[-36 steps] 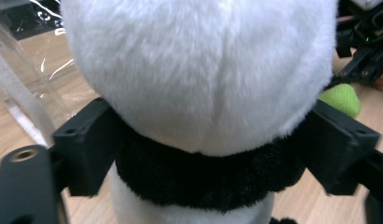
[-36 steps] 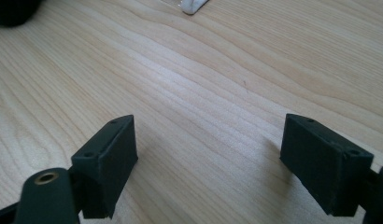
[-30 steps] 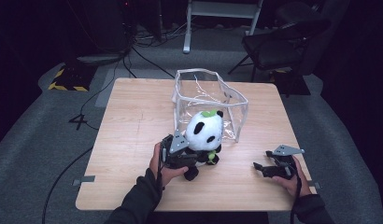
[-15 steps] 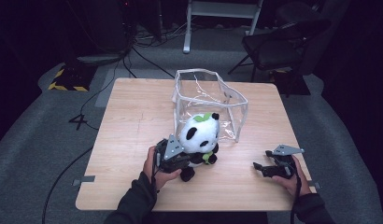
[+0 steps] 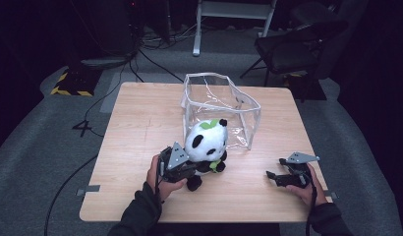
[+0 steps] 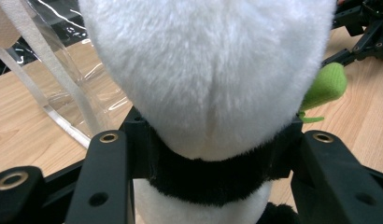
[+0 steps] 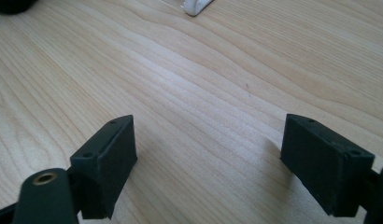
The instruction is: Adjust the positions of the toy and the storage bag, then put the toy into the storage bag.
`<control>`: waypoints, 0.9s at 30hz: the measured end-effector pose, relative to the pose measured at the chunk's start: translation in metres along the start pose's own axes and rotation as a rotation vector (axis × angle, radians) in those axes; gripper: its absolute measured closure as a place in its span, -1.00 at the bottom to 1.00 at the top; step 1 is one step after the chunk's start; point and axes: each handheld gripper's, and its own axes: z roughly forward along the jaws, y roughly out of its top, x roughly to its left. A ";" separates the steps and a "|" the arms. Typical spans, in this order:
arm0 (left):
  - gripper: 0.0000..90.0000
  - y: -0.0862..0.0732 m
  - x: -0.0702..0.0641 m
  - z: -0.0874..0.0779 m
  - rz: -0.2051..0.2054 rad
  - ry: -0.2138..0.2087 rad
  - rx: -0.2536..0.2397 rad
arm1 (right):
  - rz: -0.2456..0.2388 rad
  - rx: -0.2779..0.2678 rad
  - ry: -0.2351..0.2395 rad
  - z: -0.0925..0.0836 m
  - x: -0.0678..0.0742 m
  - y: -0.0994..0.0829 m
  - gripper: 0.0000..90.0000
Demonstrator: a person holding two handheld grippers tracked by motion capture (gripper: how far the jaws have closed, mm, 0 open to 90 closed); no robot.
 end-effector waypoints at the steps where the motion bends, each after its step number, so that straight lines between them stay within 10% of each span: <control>1: 0.10 0.000 0.000 0.000 0.006 0.001 0.001 | -0.001 0.000 -0.001 0.000 0.000 0.000 -0.60; 27: 0.09 0.000 -0.008 0.003 0.059 0.022 0.008 | 0.001 0.000 -0.003 0.000 0.000 0.000 -0.60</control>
